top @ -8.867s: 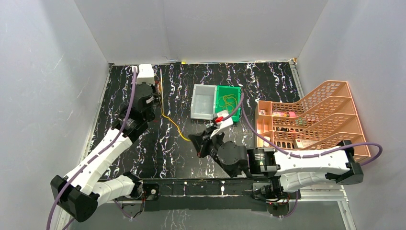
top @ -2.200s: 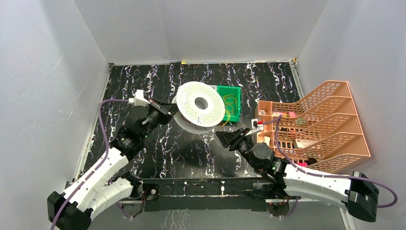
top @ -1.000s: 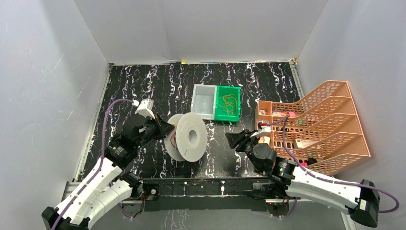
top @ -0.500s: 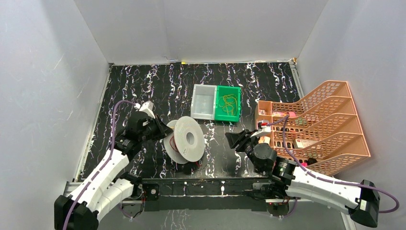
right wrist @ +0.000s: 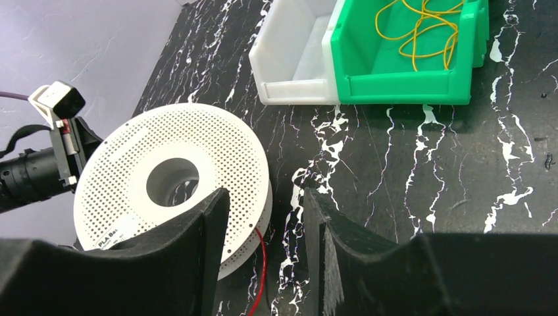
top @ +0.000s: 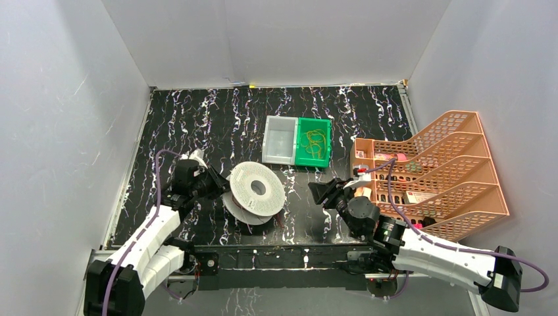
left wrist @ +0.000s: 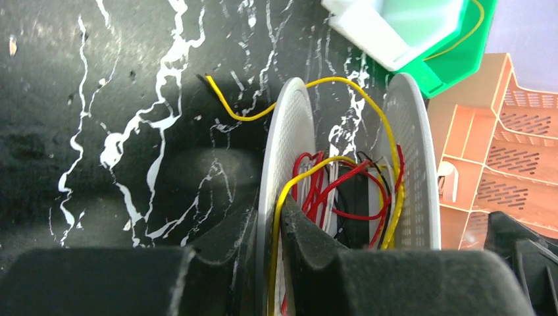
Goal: Wrap the cables
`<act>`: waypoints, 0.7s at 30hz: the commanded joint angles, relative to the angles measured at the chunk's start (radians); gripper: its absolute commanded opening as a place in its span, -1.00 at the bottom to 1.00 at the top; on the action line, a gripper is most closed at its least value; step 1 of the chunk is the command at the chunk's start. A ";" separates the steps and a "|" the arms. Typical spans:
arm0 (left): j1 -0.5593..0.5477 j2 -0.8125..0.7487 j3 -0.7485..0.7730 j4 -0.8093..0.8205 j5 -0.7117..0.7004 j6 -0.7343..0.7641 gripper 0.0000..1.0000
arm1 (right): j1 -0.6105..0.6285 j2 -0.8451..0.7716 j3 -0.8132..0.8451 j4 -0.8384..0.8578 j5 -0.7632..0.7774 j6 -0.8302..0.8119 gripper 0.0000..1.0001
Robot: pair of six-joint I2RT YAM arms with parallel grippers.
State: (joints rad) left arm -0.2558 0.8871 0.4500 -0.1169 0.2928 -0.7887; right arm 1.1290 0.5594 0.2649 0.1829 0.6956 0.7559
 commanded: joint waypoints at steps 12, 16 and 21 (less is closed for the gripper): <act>0.011 0.083 -0.119 0.113 0.000 -0.012 -0.48 | 0.008 0.049 0.004 0.087 -0.004 0.013 0.10; 0.011 0.127 -0.117 0.129 -0.002 -0.020 -0.32 | 0.008 0.058 0.001 0.098 -0.003 0.018 0.11; 0.012 0.188 -0.106 0.158 0.015 -0.029 -0.09 | 0.008 0.071 0.000 0.103 -0.005 0.024 0.12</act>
State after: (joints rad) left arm -0.2497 1.0447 0.3351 0.0200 0.2985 -0.8185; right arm 1.1290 0.6262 0.2646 0.2184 0.6773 0.7662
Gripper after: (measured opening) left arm 0.425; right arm 0.557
